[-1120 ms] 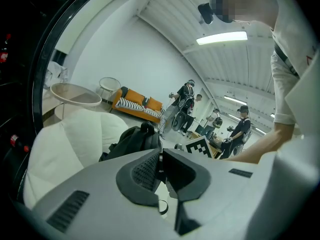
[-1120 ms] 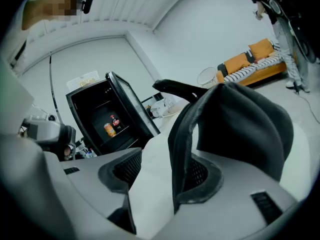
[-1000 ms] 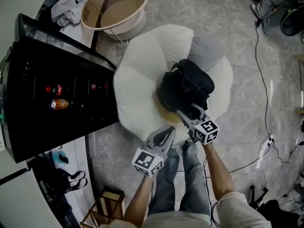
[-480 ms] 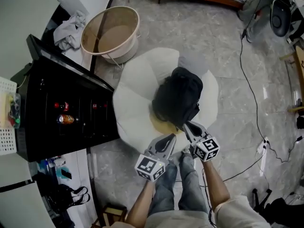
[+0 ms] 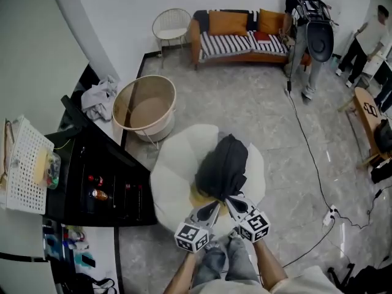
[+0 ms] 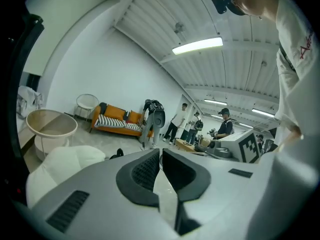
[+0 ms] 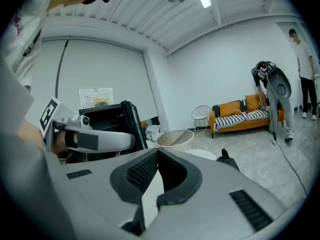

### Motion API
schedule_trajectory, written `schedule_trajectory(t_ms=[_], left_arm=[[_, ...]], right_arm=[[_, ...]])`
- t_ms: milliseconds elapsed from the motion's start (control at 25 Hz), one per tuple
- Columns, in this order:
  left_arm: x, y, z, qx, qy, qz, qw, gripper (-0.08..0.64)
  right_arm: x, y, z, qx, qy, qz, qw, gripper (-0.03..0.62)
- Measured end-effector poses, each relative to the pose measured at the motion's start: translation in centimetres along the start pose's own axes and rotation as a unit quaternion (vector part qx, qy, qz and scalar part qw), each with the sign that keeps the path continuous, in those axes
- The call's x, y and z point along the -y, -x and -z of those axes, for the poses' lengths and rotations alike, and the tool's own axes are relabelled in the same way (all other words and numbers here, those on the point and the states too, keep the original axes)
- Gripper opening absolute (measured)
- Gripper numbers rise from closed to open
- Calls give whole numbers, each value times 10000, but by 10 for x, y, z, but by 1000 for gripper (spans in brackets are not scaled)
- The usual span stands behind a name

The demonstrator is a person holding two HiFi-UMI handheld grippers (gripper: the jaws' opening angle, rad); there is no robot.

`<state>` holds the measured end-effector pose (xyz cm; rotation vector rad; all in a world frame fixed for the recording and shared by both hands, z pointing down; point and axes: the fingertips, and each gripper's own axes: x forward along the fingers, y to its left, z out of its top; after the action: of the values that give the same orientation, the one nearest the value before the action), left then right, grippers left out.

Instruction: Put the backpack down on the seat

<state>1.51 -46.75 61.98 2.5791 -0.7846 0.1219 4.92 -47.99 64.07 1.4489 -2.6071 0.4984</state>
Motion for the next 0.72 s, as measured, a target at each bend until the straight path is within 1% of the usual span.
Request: schedule_trajectory(t_ms=[240, 440, 560, 720], left_arm=[[20, 15, -51, 241, -253, 79, 9994, 43], [45, 30, -83, 396, -512, 248, 9976, 43], [56, 36, -99, 506, -657, 278, 9962, 43], [76, 40, -105, 494, -827, 284, 9949, 43]], right_arm=[[-24, 22, -63, 331, 132, 127, 9993, 28], [-44, 43, -104, 700, 191, 234, 9971, 28], [-50, 51, -124, 892, 252, 169, 9956, 28], [-61, 70, -142, 1043, 344, 9, 9939, 28]])
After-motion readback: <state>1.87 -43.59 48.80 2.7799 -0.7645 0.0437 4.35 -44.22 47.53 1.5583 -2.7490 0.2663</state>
